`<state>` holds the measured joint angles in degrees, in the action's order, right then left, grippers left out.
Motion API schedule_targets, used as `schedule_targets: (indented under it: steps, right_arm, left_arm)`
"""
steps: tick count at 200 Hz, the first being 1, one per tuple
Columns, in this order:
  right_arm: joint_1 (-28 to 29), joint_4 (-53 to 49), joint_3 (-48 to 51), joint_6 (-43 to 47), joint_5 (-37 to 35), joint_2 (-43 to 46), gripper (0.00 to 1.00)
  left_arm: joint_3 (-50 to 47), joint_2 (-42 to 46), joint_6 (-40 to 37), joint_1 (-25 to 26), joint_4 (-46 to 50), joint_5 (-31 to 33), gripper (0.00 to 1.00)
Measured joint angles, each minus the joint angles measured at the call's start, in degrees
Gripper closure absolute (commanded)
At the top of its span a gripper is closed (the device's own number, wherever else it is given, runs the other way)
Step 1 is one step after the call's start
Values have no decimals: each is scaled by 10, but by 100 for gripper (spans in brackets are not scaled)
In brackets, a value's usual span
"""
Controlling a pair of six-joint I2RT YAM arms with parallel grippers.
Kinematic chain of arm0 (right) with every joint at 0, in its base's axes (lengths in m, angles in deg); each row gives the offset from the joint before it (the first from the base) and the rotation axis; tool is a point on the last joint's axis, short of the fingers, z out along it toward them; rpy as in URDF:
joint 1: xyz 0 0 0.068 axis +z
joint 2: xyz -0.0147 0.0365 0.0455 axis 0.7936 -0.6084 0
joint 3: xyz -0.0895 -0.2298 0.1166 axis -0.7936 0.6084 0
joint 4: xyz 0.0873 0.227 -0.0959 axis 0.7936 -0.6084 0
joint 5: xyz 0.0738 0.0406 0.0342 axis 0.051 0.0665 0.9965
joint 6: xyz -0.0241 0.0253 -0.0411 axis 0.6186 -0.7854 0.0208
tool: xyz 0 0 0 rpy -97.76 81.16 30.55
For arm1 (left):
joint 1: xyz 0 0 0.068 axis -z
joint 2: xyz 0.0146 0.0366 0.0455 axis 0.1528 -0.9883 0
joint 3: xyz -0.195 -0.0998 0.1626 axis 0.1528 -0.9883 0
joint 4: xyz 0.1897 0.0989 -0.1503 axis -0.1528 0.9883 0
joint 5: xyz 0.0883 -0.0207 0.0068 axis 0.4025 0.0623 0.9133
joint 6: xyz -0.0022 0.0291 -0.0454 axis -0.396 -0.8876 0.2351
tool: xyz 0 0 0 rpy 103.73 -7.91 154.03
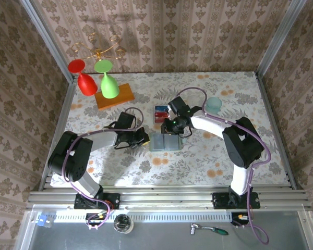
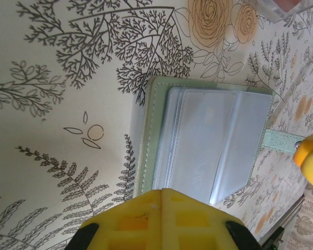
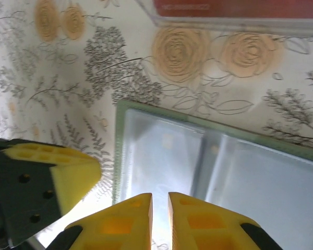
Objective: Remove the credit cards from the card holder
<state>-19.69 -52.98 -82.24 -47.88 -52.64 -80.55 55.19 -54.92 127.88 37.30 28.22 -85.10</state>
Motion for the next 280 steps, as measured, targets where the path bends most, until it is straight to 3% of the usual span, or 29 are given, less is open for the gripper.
schedule_targets:
  steps: [60,280]
  right_arm:
    - [12,9,0,-12,17,-9,74]
    - [23,10,8,-19,43,-51,70]
  left_arm:
    - [0,-15,0,0,-7,-5,96]
    - [3,-42,-1,0,-9,-14,97]
